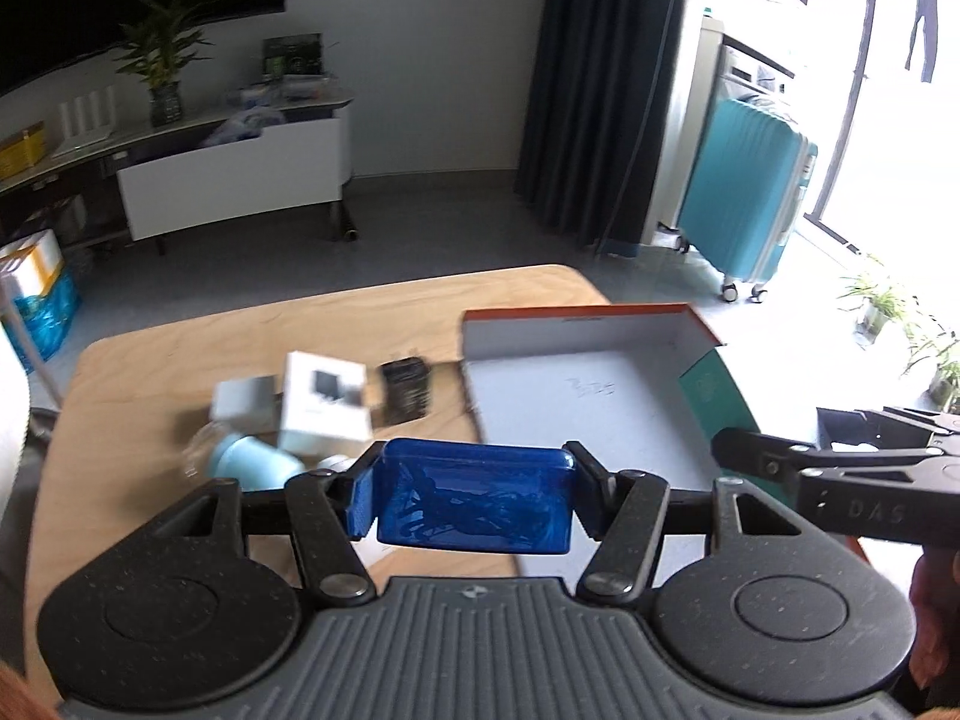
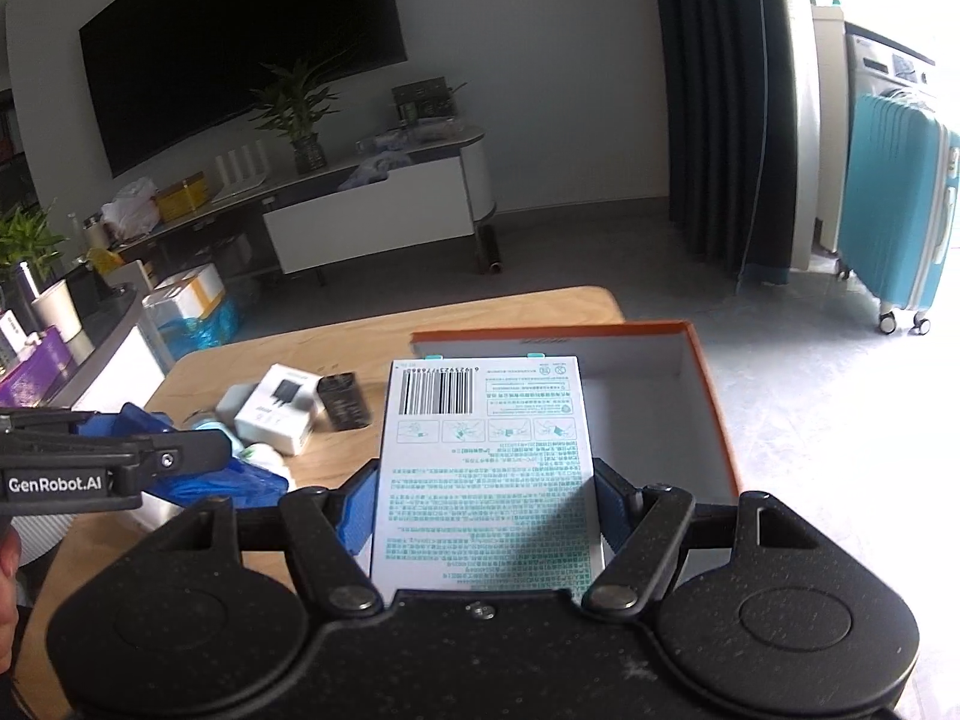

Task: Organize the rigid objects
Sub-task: 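Carry the blue tin with the left tool while the right tool carries the box to the tray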

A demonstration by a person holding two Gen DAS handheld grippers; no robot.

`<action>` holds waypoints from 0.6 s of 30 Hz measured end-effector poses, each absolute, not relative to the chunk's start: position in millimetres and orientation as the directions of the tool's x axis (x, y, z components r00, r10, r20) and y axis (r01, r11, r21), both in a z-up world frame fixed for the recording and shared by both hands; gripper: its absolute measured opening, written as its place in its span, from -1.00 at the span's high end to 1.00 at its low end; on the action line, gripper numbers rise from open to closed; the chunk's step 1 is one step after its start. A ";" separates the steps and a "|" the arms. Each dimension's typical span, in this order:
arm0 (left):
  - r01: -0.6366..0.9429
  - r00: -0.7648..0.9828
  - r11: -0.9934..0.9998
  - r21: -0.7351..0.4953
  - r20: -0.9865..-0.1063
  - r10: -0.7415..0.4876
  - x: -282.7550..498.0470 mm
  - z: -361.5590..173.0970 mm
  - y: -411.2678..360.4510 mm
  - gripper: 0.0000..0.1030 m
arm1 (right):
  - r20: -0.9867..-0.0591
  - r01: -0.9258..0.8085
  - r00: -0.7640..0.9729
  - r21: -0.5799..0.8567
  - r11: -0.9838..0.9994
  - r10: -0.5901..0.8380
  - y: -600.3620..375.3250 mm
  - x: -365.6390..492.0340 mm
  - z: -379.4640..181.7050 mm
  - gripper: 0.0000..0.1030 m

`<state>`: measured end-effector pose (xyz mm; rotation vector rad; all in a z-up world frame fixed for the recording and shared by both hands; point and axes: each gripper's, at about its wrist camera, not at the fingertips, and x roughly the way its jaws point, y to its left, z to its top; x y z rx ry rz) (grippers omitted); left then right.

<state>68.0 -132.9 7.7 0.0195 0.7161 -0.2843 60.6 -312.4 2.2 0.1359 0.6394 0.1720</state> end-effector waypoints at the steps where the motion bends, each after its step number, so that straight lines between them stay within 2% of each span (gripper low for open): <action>1: 0.268 0.715 0.960 -0.083 -0.650 -0.256 70.7 7.3 -137.2 -0.20 | -0.580 -0.112 0.791 0.176 0.978 0.195 -315.8 61.3 2.7 -0.64; 18: 0.265 0.708 0.959 -0.096 -0.656 -0.261 113.9 7.4 -189.5 -0.20 | -0.600 -0.055 0.790 0.136 0.989 0.126 -348.2 103.4 1.1 -0.64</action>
